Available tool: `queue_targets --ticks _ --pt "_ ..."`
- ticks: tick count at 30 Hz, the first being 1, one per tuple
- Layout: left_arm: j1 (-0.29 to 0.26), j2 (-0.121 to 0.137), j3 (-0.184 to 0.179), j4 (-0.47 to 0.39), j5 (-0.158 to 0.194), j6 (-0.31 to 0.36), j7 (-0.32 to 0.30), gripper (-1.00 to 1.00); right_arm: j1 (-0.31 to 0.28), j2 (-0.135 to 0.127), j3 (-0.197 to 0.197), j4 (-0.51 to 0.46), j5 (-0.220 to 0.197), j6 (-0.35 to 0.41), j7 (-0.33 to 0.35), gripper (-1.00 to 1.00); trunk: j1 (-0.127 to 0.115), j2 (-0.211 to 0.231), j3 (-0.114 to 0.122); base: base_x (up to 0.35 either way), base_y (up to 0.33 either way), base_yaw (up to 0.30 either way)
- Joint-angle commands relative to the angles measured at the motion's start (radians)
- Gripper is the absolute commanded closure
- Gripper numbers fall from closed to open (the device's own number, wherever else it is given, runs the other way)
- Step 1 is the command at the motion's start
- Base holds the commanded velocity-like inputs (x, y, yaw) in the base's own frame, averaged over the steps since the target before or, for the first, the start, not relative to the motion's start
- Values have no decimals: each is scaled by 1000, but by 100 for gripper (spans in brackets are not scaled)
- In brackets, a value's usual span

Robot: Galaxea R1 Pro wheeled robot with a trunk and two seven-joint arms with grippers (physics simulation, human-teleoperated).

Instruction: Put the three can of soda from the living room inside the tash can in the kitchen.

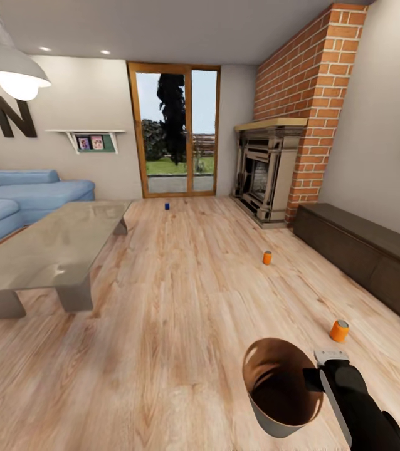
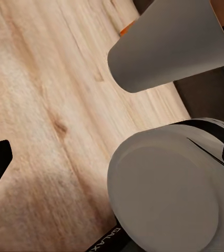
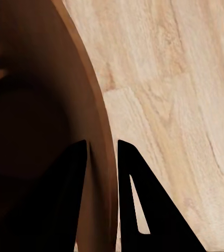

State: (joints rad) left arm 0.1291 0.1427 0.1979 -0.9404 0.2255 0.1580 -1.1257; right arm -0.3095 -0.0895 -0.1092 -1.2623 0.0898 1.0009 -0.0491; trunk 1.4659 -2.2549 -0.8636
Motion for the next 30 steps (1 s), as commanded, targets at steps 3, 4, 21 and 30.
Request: queue_targets --ticks 3,4,21,30 --pt "0 0 0 0 0 0 0 -100 0 0 0 1 -6 0 0 100 0 0 0 0 0 -267" --pt "0 0 0 0 0 0 0 -100 0 0 0 1 -6 0 0 100 0 0 0 0 0 -267" --pt "0 0 0 0 0 0 0 -100 0 1 0 1 -6 0 0 100 0 0 0 0 0 -267" --pt "0 0 0 0 0 0 1 -100 0 1 0 1 -5 0 0 100 0 0 0 0 0 -265"
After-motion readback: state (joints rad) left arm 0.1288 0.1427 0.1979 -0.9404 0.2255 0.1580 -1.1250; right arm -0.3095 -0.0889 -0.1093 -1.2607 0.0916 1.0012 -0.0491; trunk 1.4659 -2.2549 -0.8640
